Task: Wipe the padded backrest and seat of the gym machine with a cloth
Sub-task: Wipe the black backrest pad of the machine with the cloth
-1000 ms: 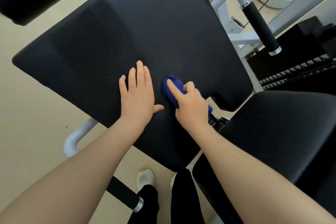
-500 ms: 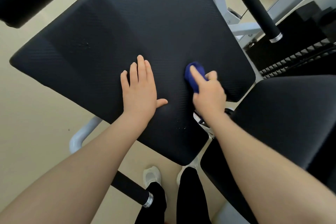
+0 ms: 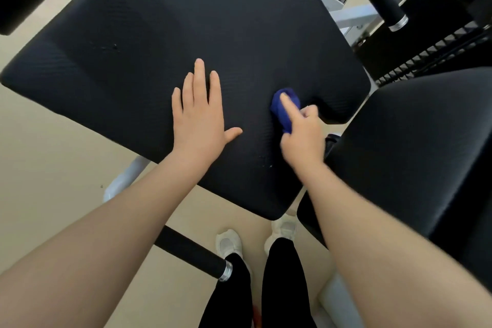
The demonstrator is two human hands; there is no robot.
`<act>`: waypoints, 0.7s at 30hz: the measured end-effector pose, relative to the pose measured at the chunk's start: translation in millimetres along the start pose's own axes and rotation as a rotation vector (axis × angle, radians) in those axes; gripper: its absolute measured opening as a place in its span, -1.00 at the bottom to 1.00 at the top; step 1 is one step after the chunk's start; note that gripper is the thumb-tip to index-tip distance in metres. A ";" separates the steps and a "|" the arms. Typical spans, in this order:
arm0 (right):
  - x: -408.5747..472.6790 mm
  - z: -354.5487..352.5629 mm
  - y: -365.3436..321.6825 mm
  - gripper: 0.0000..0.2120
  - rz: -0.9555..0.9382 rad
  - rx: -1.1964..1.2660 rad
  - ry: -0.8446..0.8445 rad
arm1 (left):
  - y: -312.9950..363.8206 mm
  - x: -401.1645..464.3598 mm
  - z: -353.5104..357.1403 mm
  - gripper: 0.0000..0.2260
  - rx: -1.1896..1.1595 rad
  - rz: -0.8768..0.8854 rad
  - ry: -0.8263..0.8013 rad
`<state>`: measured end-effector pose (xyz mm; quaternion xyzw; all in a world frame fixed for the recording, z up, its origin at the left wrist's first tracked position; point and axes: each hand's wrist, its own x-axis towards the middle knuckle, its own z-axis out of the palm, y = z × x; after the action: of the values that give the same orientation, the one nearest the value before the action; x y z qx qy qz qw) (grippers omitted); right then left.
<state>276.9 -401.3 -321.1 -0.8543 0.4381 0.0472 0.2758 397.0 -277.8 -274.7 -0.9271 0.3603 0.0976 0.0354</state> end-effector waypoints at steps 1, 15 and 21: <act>-17.3 7.3 -5.5 -0.27 -0.051 -0.029 -0.022 | -0.4 -3.0 -1.5 -0.09 0.007 0.026 -0.002; -44.9 15.5 -2.4 -0.27 0.258 -0.157 -0.070 | -13.9 -33.0 0.2 -0.05 0.216 0.315 -0.247; -113.8 30.2 -10.7 -0.21 -0.045 -0.175 -0.319 | -5.2 -40.5 10.4 0.06 0.320 0.288 -0.250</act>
<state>220.4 -298.7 -305.3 -0.8663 0.3638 0.2140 0.2672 369.7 -245.8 -276.6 -0.8293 0.4925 0.1575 0.2117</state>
